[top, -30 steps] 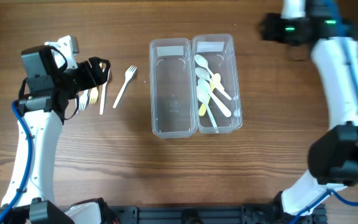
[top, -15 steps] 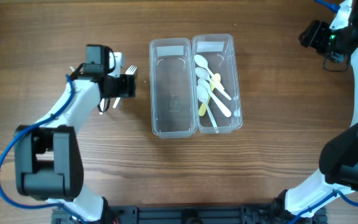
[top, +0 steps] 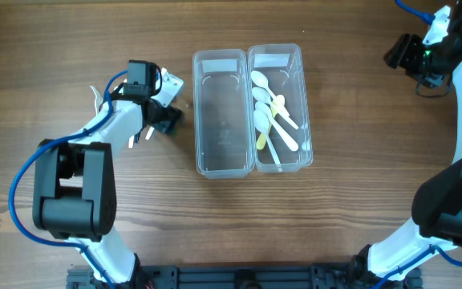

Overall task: Pack container
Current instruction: 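Carry the white fork into the left container and release, then grasp the yellow fork with the left gripper, then place the yellow fork into the left container, then grasp the light-blue fork with the left gripper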

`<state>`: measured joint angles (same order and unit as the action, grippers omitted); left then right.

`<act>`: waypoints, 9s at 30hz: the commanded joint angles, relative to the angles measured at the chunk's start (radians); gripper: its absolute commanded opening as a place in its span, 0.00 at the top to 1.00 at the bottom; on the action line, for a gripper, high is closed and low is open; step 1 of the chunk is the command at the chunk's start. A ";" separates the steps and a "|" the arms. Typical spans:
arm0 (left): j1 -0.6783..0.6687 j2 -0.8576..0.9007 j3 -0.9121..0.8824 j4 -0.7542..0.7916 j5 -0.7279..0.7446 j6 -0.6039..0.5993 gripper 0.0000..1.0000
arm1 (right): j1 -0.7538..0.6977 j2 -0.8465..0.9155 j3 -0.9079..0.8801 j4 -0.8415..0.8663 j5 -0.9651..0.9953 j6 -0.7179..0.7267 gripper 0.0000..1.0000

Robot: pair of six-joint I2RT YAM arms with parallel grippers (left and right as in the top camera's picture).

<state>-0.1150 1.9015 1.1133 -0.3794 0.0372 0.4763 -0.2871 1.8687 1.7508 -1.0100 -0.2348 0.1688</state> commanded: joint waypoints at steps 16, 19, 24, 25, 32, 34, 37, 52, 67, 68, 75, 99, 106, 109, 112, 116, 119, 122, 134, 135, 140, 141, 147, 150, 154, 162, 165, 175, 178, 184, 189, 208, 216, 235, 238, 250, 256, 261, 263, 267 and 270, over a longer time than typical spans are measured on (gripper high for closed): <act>0.021 0.155 0.351 -0.454 0.013 -0.139 0.00 | 0.005 -0.008 0.008 -0.028 0.006 0.014 0.32; 0.021 0.179 0.351 -0.420 0.013 -0.118 0.03 | 0.005 -0.008 0.008 -0.035 0.006 0.014 0.32; 0.021 0.255 0.351 -0.409 -0.024 -0.060 0.20 | 0.005 -0.008 0.008 -0.058 0.006 0.014 0.38; 0.021 0.256 0.351 -0.404 -0.024 -0.060 0.23 | 0.005 -0.008 0.008 -0.058 0.006 0.014 0.38; 0.021 0.255 0.351 -0.383 -0.024 -0.061 0.59 | 0.005 -0.008 0.008 -0.061 0.006 0.014 0.39; 0.021 0.255 0.351 -0.380 -0.024 -0.061 0.64 | 0.005 -0.008 0.008 -0.060 0.006 0.014 0.38; 0.021 0.255 0.351 -0.368 -0.024 -0.061 0.76 | 0.005 -0.008 0.008 -0.057 0.006 0.014 0.39; -0.043 0.035 0.640 -0.565 -0.001 -0.386 0.96 | 0.005 -0.008 0.008 -0.040 0.006 0.015 0.38; -0.423 0.141 0.649 -0.517 -0.004 -0.978 0.32 | 0.004 -0.008 0.008 -0.018 0.010 0.014 0.37; -0.417 0.120 0.649 -0.533 -0.005 -0.972 0.10 | 0.004 -0.008 0.008 -0.015 0.010 0.014 0.37; -0.194 -0.057 0.649 -0.702 -0.079 -0.845 0.00 | 0.004 -0.008 0.008 0.000 0.010 0.014 0.33; 0.178 0.224 0.317 -0.389 0.049 -0.349 0.57 | 0.004 -0.008 0.008 -0.018 0.010 0.014 0.33; 0.178 0.223 0.317 -0.386 0.048 -0.349 0.96 | 0.004 -0.008 0.008 -0.015 0.010 0.014 0.33; 0.178 0.217 0.322 -0.412 0.056 -0.349 0.96 | 0.004 -0.008 0.008 -0.015 0.010 0.014 0.33; 0.163 0.188 0.376 -0.492 0.075 -0.350 0.96 | 0.004 -0.008 0.008 -0.014 0.010 0.014 0.33; 0.064 0.092 0.595 -0.669 0.109 -0.367 0.96 | 0.004 -0.008 0.008 -0.015 0.010 0.014 0.33; -0.058 0.029 0.710 -0.695 0.176 -0.438 0.96 | 0.004 -0.008 0.008 -0.021 0.010 0.014 0.33; -0.242 0.005 0.719 -0.629 0.189 -0.540 0.96 | 0.004 -0.008 0.008 -0.023 0.010 0.014 0.33; -0.359 0.108 0.759 -0.633 0.122 -0.769 0.15 | 0.004 -0.008 0.008 -0.023 0.010 0.014 0.33; -0.337 0.076 0.767 -0.647 0.120 -0.767 0.15 | 0.004 -0.008 0.008 -0.023 0.010 0.013 0.33; -0.148 -0.030 0.766 -0.773 -0.159 -0.542 0.14 | 0.004 -0.008 0.008 -0.029 0.009 0.015 0.33; -0.102 -0.016 0.764 -0.801 -0.162 -0.494 0.14 | 0.004 -0.008 0.008 -0.034 0.009 0.015 0.33; 0.143 0.183 0.764 -0.800 -0.027 -0.479 0.30 | 0.004 -0.008 0.008 -0.035 0.010 0.014 0.33; 0.178 0.270 0.764 -0.804 -0.026 -0.478 0.35 | 0.004 -0.008 0.008 -0.035 0.009 0.014 0.33; 0.171 0.352 0.764 -0.799 0.021 -0.318 0.40 | 0.004 -0.008 0.008 -0.039 0.010 0.014 0.33; 0.193 0.433 0.764 -0.777 0.018 -0.223 0.40 | 0.004 -0.008 0.008 -0.043 0.010 0.014 0.33; 0.193 0.456 0.764 -0.756 0.017 -0.216 0.40 | 0.004 -0.008 0.008 -0.046 0.010 0.014 0.33; 0.193 0.471 0.764 -0.724 -0.012 -0.214 0.72 | 0.006 -0.008 0.008 -0.046 0.015 0.011 0.33; 0.193 0.471 0.764 -0.724 -0.012 -0.214 0.80 | 0.006 -0.008 0.008 -0.046 0.021 0.012 0.33; 0.177 0.439 0.776 -0.794 -0.012 -0.235 0.96 | 0.006 -0.008 0.008 -0.044 0.021 0.014 0.33; 0.090 0.311 0.925 -0.890 0.010 -0.298 0.96 | 0.006 -0.008 0.008 -0.038 0.021 0.014 0.33; -0.325 0.241 0.995 -0.787 0.129 -0.772 0.39 | 0.006 -0.008 0.008 -0.037 0.021 0.014 0.32; 0.076 0.166 0.949 -0.951 -0.121 -0.404 0.36 | 0.006 -0.008 0.008 -0.026 0.021 0.014 0.32; 0.277 0.291 0.539 -0.674 -0.018 -0.118 0.44 | 0.006 -0.008 0.008 -0.023 0.021 0.014 0.32; 0.280 0.292 0.514 -0.653 -0.035 -0.116 0.43 | 0.006 -0.008 0.008 -0.023 0.021 0.013 0.32; 0.323 0.293 0.463 -0.587 -0.020 -0.084 0.68 | 0.006 -0.008 0.008 -0.033 0.021 0.014 0.33; 0.315 0.293 0.463 -0.563 -0.019 -0.057 0.69 | 0.006 -0.008 0.008 -0.042 0.021 0.014 0.33; 0.293 0.293 0.463 -0.544 -0.020 -0.057 0.92 | 0.006 -0.008 0.008 -0.041 0.021 0.015 0.33; 0.291 0.293 0.463 -0.544 -0.020 -0.057 0.95 | 0.006 -0.008 0.008 -0.042 0.021 0.015 0.33; 0.286 0.292 0.463 -0.557 -0.019 -0.077 0.96 | 0.006 -0.008 0.008 -0.041 0.021 0.015 0.33; 0.274 0.287 0.464 -0.578 -0.020 -0.107 0.96 | 0.006 -0.008 0.008 -0.040 0.021 0.015 0.33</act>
<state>0.1841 2.1887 1.6016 -0.9379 -0.0040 0.3985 -0.2867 1.8687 1.7508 -1.0508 -0.2272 0.1722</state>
